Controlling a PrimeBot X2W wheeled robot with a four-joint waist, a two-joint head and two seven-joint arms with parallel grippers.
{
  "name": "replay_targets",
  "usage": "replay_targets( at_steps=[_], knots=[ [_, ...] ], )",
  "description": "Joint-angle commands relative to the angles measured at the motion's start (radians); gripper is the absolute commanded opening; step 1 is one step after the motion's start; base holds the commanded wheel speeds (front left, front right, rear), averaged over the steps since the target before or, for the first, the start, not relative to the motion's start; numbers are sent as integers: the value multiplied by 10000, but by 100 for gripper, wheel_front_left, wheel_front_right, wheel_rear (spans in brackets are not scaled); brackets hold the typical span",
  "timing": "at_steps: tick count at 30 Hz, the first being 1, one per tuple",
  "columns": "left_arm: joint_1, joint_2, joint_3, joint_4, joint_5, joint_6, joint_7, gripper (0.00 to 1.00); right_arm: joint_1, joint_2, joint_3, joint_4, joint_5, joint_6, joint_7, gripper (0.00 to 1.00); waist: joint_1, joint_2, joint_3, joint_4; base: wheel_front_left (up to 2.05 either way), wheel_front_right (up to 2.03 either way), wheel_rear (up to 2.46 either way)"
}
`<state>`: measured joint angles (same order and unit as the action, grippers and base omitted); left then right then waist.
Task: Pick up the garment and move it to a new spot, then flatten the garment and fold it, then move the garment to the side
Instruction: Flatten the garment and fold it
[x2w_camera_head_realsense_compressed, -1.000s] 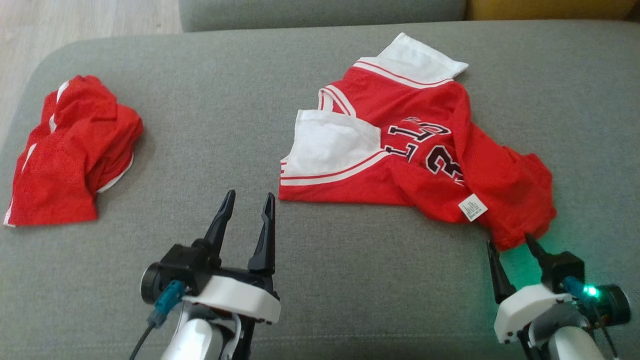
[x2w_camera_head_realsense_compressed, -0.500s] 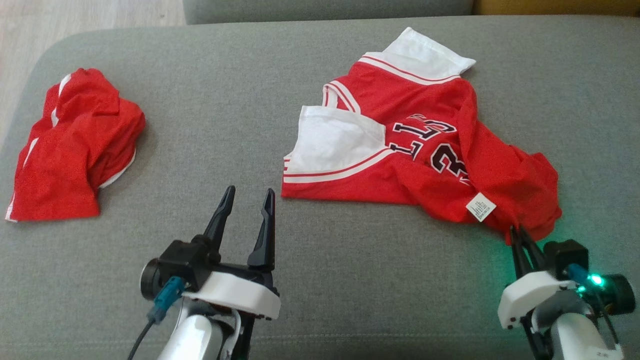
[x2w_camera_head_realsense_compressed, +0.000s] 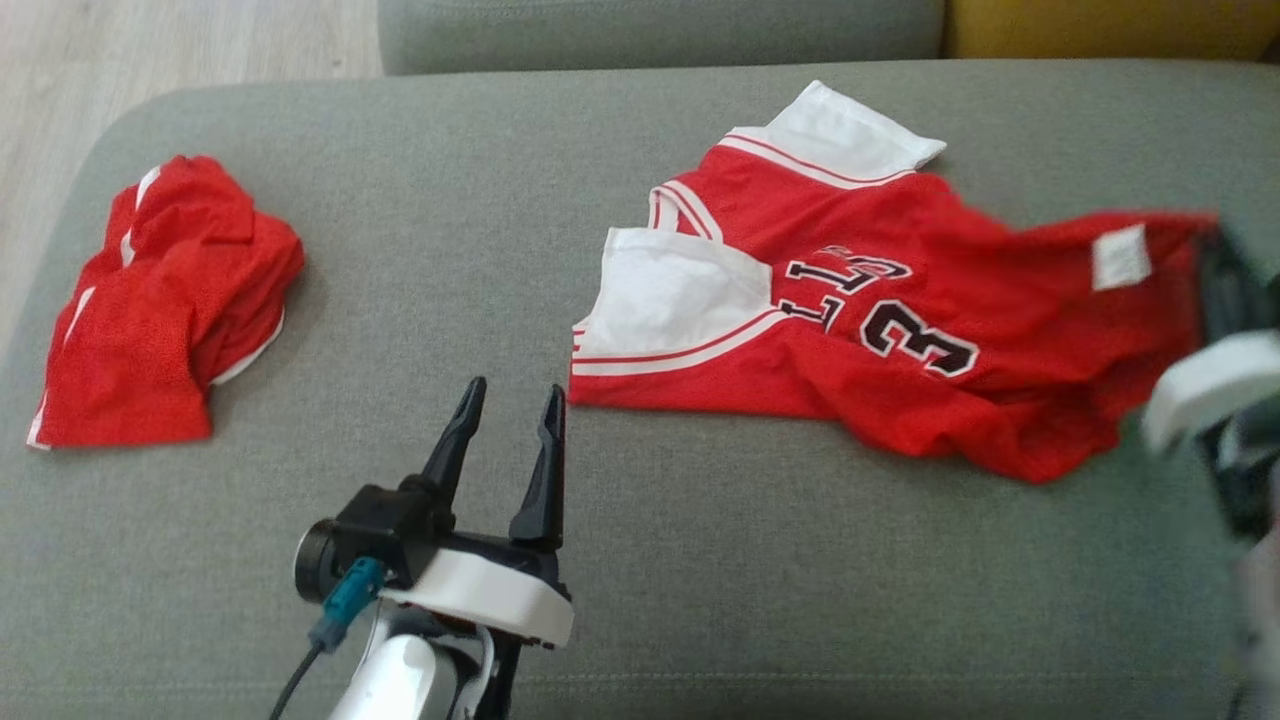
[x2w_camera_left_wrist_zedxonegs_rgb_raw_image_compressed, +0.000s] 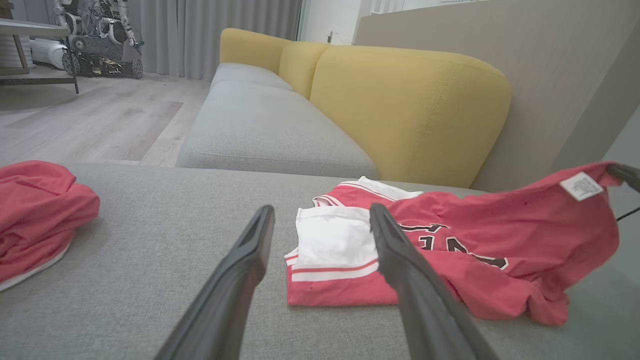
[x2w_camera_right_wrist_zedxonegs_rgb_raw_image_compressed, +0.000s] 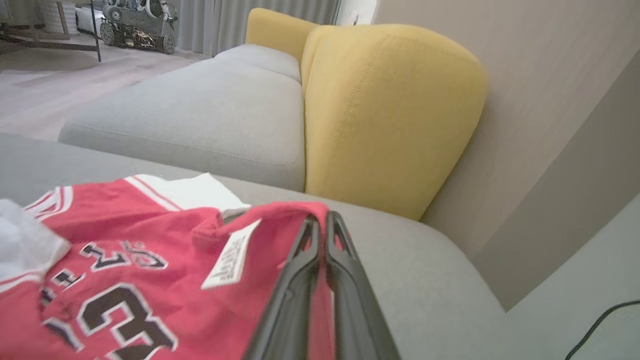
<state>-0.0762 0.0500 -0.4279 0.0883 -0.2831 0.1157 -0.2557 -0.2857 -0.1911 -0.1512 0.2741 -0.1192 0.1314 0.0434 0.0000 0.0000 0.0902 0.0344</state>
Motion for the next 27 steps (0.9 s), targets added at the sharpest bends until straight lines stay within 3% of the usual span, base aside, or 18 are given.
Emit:
replay_targets(
  at_steps=[1, 10, 16, 17, 18, 27],
  knots=[
    [-318, 3, 235, -388, -18, 12, -61, 100, -833, -565, 259, -318, 208, -7, 330, 0, 0, 0, 172, 102, 0, 0, 0],
    [-738, 3, 61, -345, 85, -175, -61, 100, -3566, -2928, 987, 2078, 815, -7, 1455, 0, 0, 0, 1209, 785, 0, 0, 0],
    [-1004, 3, -59, -331, 47, -217, -61, 100, -5169, -3756, 770, 3833, 586, -7, 1111, 0, 0, 0, 1688, 1352, 0, 0, 0],
    [-1077, 3, -92, -350, 26, -211, -61, 100, -5584, -3851, 684, 4383, 409, -7, 891, 27, 0, 0, 1816, 1479, 0, 0, 0],
    [-1113, 3, -107, -355, 13, -205, -61, 100, -5735, -3820, 705, 4722, 409, -7, 841, 100, 0, 0, 1853, 1531, 0, 0, 0],
    [-1294, 3, -10, -373, -32, -50, -61, 100, -6369, -3467, 989, 6307, 61, -7, 84, 100, 0, 0, 1836, 1433, 0, 0, 0]
  ],
)
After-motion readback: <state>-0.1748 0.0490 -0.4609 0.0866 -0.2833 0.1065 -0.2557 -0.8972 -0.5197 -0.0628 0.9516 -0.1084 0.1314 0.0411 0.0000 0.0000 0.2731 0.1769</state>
